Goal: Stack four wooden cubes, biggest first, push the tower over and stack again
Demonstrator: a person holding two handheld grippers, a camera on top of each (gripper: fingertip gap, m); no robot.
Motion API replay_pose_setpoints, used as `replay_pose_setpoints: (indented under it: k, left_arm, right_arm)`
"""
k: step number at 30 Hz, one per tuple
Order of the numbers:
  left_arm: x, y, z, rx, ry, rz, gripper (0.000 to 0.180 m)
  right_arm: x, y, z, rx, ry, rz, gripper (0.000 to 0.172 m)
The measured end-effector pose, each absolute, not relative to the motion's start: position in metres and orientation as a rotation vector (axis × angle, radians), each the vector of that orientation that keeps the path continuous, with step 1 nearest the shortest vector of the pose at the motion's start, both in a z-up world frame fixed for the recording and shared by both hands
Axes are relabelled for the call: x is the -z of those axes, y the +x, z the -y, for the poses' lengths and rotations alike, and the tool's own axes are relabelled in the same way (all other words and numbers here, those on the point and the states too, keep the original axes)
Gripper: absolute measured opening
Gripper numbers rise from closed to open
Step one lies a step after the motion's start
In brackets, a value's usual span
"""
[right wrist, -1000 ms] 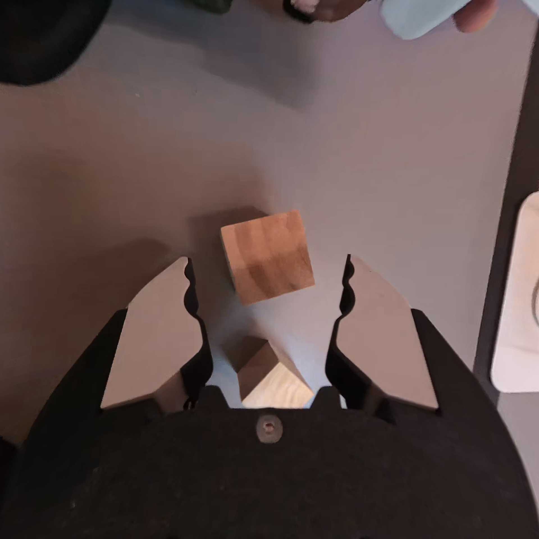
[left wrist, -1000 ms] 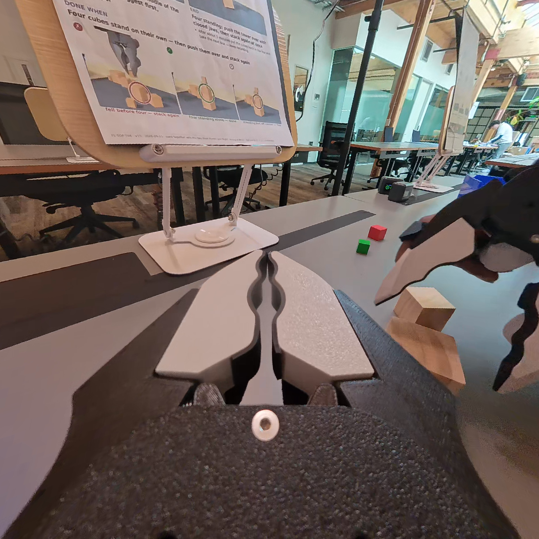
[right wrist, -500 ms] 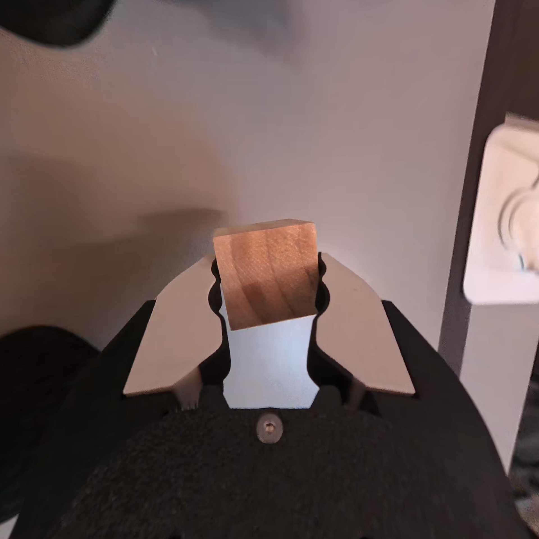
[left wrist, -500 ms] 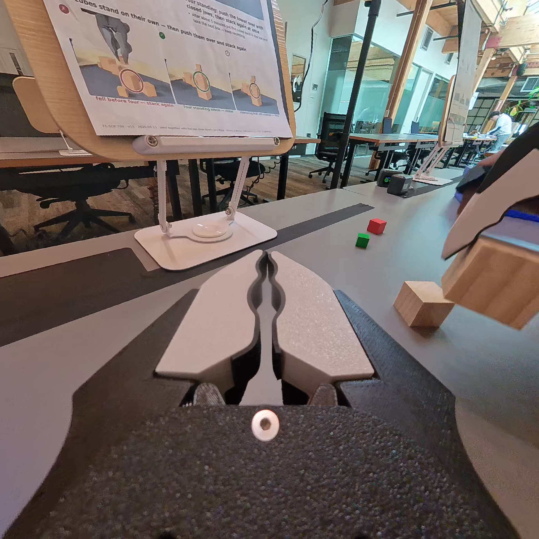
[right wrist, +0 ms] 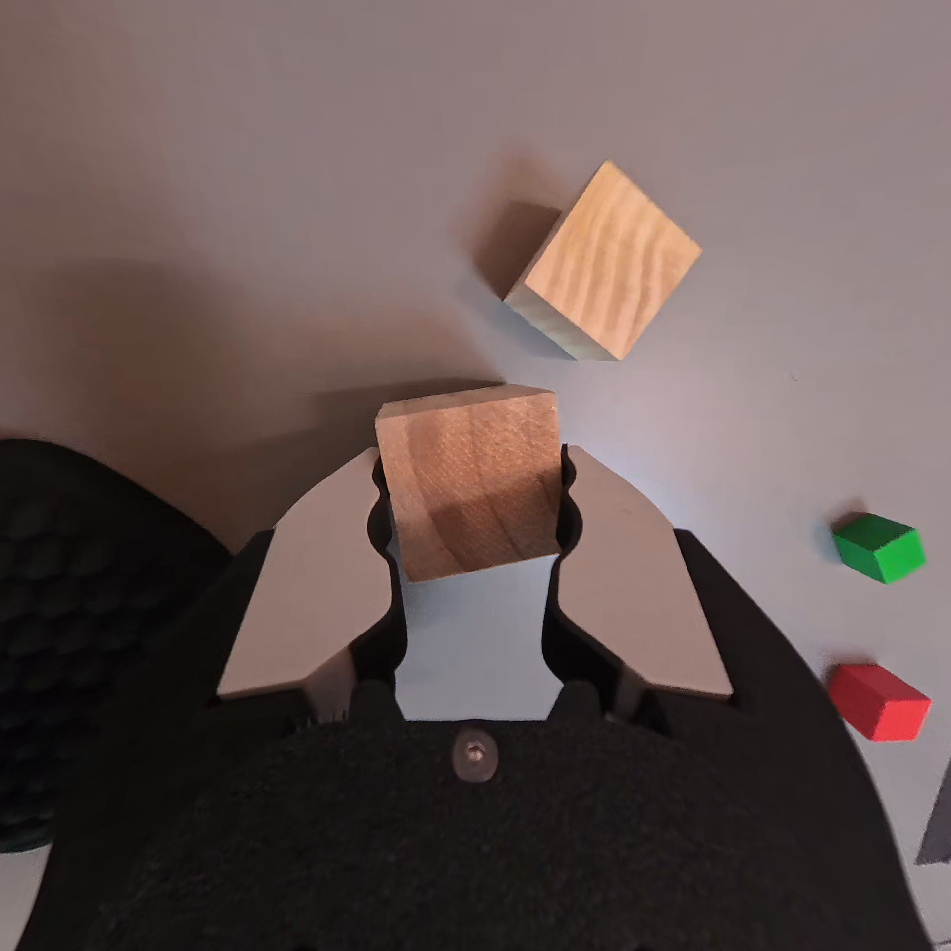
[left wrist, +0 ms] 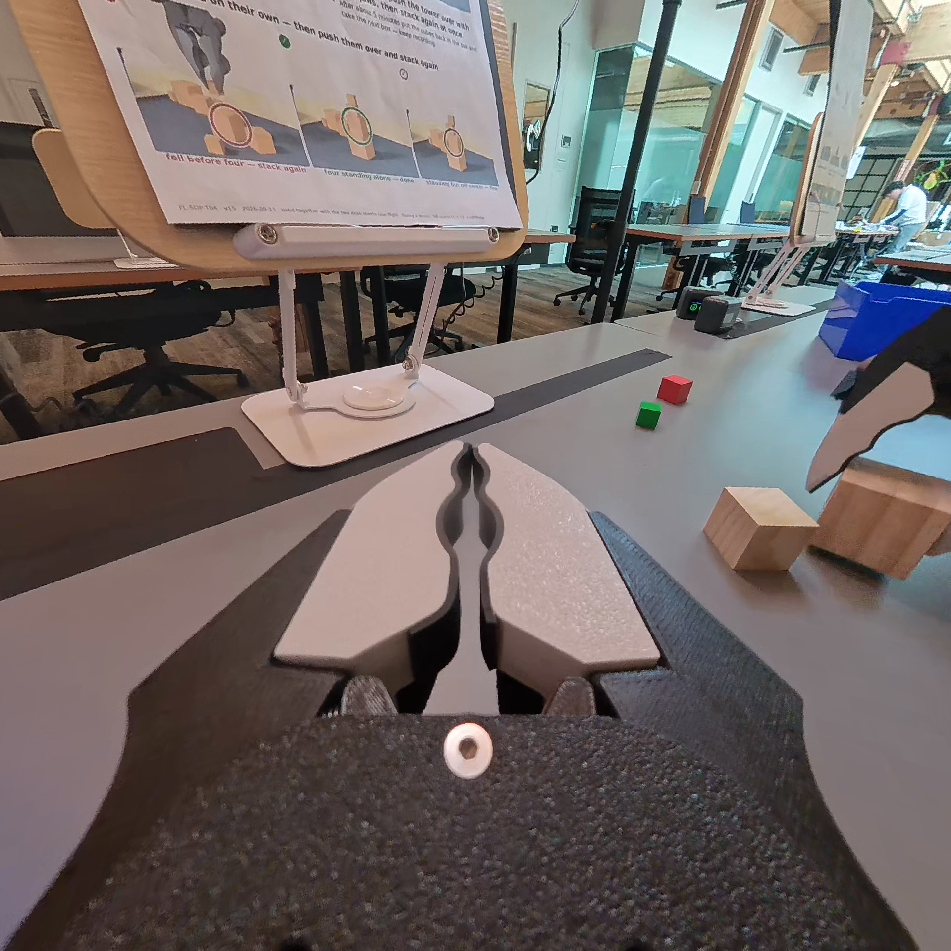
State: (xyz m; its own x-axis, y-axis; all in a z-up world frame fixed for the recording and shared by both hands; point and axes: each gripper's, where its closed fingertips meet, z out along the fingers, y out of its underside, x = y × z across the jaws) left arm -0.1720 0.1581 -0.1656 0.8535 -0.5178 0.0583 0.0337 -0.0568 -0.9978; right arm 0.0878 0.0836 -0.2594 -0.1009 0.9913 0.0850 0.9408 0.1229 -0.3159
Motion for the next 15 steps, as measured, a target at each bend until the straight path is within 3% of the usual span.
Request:
replay_pose_setpoints:
  k: [5, 8, 15]
  left_arm:
    - [0.166, -0.172, -0.159, 0.472, -1.573, -0.389, 0.0]
    - [0.166, -0.172, -0.159, 0.474, -1.575, -0.391, 0.0]
    - [0.166, -0.171, -0.159, 0.479, -1.575, -0.39, 0.0]
  right_arm:
    - [0.269, 0.083, -0.085, -0.212, -1.867, 2.15, 0.065]
    - [0.271, 0.085, -0.084, -0.201, -1.881, 2.154, 0.075]
    - [0.222, 0.062, -0.106, -0.361, -2.039, 1.797, 0.073]
